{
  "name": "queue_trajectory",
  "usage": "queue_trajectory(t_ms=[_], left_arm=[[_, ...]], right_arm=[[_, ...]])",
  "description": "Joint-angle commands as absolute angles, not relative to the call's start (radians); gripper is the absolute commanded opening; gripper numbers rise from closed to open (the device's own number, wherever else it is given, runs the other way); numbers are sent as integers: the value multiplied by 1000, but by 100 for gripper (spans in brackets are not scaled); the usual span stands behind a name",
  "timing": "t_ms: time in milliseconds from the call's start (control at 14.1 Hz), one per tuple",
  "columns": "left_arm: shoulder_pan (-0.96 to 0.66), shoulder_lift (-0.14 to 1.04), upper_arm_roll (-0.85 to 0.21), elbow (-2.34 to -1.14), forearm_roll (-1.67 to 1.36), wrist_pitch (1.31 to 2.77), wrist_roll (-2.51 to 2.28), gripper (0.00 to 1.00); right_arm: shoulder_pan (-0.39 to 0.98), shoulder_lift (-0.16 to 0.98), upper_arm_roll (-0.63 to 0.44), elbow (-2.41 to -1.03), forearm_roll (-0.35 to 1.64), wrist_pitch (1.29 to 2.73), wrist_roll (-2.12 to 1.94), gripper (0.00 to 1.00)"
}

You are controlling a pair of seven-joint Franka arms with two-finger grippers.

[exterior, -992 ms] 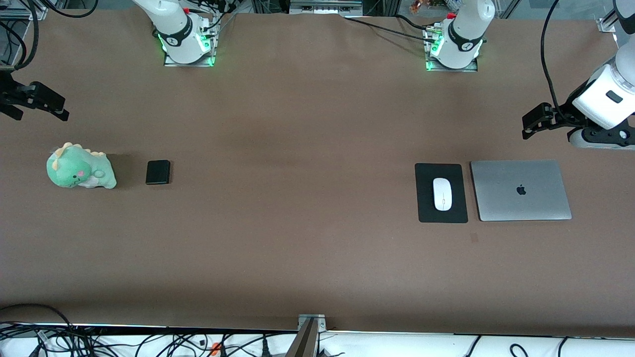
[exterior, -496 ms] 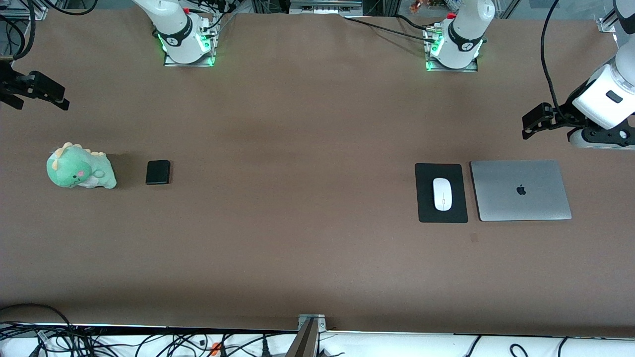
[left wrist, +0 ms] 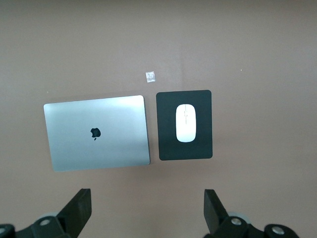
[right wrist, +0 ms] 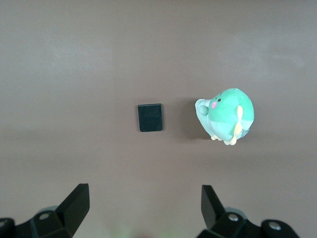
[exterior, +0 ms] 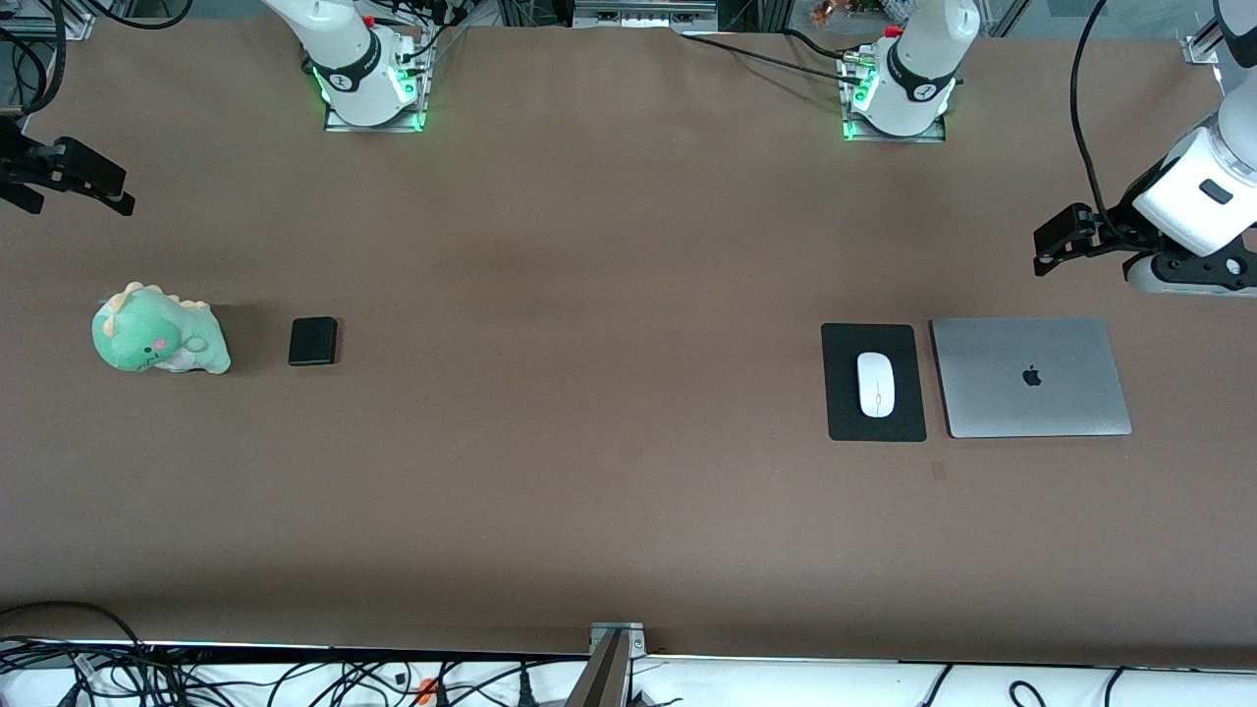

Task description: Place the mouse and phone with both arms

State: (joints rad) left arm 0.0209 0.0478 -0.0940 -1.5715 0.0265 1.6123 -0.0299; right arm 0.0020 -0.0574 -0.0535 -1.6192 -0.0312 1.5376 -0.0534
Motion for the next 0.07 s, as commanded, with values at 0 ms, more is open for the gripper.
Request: queue_trajectory(t_ms=[0], left_arm=[[17, 58, -94, -1549, 29, 1612, -28, 100]], right_arm=[[-9, -67, -51, -1608, -12, 1514, -57, 100]])
